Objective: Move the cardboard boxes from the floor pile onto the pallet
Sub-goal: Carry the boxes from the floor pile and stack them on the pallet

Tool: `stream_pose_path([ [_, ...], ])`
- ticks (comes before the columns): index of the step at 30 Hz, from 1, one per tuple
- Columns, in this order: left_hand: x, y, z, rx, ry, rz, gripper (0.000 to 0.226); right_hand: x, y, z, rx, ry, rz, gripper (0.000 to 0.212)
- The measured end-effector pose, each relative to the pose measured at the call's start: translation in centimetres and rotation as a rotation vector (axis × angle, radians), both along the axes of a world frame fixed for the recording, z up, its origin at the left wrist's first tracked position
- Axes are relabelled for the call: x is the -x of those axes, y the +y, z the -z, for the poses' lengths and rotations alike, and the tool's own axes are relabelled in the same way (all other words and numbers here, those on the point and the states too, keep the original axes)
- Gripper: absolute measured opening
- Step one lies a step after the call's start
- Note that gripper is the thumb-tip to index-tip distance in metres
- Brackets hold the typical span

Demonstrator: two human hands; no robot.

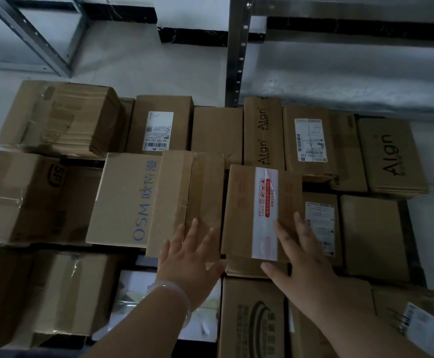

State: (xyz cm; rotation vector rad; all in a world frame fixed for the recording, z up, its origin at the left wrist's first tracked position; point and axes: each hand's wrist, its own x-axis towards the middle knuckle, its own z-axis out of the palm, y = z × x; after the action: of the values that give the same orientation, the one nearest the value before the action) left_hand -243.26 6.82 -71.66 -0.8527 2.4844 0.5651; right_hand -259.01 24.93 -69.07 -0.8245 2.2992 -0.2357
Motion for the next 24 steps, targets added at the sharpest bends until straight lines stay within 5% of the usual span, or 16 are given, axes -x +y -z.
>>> stream_pose_path([
  [7,-0.3,-0.1,0.7,-0.025,-0.049,0.038,0.085,-0.5,-0.7,-0.2,-0.015,0.105,0.006,0.092],
  [17,-9.7,0.8,-1.3,0.051,0.035,0.071,0.073,-10.3,2.2,-1.5,0.039,0.307,-0.052,0.095],
  [24,-18.3,3.7,1.5,0.066,-0.019,0.072,0.072,-17.9,6.6,3.4,-0.057,0.187,-0.113,0.090],
])
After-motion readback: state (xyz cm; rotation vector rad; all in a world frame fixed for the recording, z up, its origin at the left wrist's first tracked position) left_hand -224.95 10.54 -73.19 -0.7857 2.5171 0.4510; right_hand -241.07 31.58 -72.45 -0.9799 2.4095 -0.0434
